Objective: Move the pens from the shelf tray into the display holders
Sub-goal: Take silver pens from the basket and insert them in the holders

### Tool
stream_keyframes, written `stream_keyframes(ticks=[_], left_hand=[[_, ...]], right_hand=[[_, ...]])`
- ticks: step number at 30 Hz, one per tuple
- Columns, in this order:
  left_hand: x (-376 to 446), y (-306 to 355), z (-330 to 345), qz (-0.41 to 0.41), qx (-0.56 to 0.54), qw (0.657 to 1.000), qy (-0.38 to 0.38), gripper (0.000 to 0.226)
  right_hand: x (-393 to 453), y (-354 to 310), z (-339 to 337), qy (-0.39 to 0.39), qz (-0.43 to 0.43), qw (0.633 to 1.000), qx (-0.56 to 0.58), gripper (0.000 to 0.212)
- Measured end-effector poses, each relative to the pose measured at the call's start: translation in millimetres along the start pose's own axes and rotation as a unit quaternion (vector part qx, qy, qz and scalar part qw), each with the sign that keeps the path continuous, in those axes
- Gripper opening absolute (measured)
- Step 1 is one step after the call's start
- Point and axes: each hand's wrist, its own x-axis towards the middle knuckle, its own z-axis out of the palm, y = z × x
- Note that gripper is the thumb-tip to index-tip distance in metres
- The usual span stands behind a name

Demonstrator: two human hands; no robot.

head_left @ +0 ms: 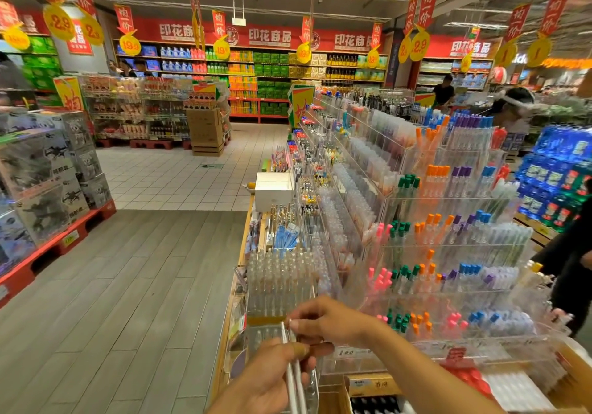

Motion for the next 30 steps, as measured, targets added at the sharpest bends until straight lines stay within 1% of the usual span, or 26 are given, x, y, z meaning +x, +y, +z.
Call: stream_keyframes(ticks=[4, 7, 11, 13, 16, 18, 20, 23, 27, 30], left_hand=[[-2, -3, 0, -0.005, -0.025, 1.0, -0.007, 0.03], [-4, -2, -2, -0.025, -0.048, 0.998, -0.034, 0.026], [-1, -5, -7, -0.044, -0.06, 0.997, -0.009, 0.018], [-1, -6, -10, -0.054, -0.068, 0.996, 0.0, 0.016], [1, -6, -14, -0.063, -0.073, 0.995, 0.013, 0.02], [2, -6, -17, -0.069, -0.086, 0.994, 0.016, 0.028], [4, -6, -18, -0.078, -0.107, 0.991, 0.016, 0.036], [9, -5, -19, -0.079, -0.133, 0.988, 0.012, 0.04], [12, -3, -23, -0.053, -0.118, 0.991, 0.018, 0.035], [13, -1, -25, -0.041, -0.104, 0.993, 0.023, 0.031]], right_hand=[[-5, 4, -3, 0.029, 0.011, 0.994, 0.101, 0.016], [-6, 6, -10, 0.11, -0.008, 0.987, 0.115, 0.02], [-6, -1, -26, 0.206, -0.061, 0.946, 0.241, 0.017], [-6, -6, -34, 0.26, -0.088, 0.928, 0.253, 0.021], [-5, -11, -44, 0.355, -0.119, 0.905, 0.202, 0.037], [-2, -14, -46, 0.394, -0.129, 0.896, 0.16, 0.042], [5, -15, -44, 0.403, -0.133, 0.895, 0.136, 0.043], [15, -13, -36, 0.395, -0.128, 0.903, 0.112, 0.041], [21, -17, -32, 0.405, -0.115, 0.906, 0.033, 0.032], [21, -26, -31, 0.398, -0.113, 0.91, -0.018, 0.03]])
